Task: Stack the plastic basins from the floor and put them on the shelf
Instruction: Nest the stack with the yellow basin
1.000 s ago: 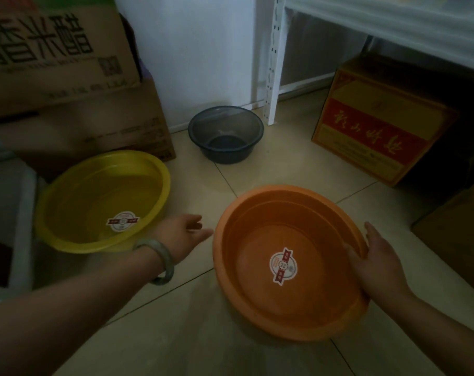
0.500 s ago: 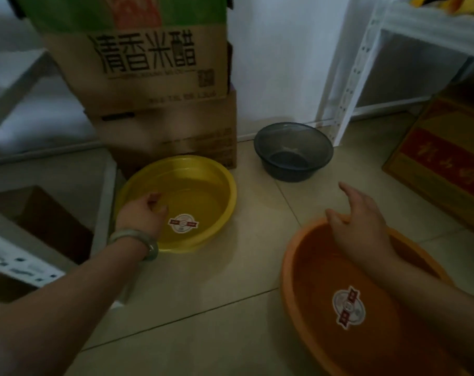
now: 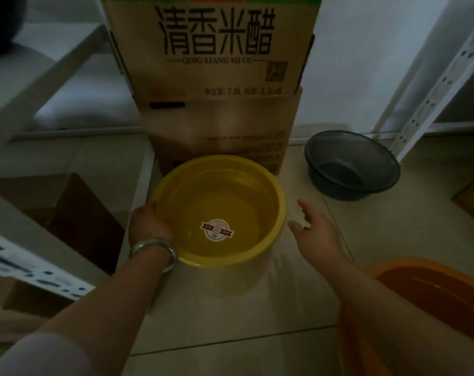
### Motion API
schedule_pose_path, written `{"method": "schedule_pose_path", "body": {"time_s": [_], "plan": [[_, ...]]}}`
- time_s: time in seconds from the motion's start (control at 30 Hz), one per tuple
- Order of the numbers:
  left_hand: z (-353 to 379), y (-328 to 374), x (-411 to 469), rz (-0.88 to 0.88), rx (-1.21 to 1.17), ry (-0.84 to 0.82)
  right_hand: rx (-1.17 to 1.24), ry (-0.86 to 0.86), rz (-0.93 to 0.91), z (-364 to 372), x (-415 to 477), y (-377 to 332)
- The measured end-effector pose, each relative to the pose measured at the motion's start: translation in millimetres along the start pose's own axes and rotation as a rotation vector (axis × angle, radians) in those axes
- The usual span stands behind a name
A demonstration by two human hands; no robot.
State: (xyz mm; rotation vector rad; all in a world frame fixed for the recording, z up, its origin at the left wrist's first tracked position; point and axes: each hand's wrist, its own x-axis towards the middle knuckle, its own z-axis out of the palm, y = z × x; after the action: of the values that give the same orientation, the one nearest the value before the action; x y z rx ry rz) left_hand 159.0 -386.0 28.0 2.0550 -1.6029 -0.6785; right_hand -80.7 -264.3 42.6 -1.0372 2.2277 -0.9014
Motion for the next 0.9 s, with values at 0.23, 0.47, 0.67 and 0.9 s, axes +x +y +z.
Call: {"method": "schedule_pose_path", "body": {"time_s": [0.23,0.47,0.67,0.9], "plan": [[9,-8,10,-0.109,-0.097,-0.016,0.280,-0.139,0.271,32,18,-7],[5,-5,8,-0.163,-0.155,-0.032,0.330,-0.143,0.303,43,18,-4],[-9,6,-2,-0.051,-0.148,-0.038,0.376,-0.103,0.352,36,6,-6],[-24,19,-23,0.006,-0.190,-0.064,0.372,-0.062,0.327,3,-10,-16]]}}
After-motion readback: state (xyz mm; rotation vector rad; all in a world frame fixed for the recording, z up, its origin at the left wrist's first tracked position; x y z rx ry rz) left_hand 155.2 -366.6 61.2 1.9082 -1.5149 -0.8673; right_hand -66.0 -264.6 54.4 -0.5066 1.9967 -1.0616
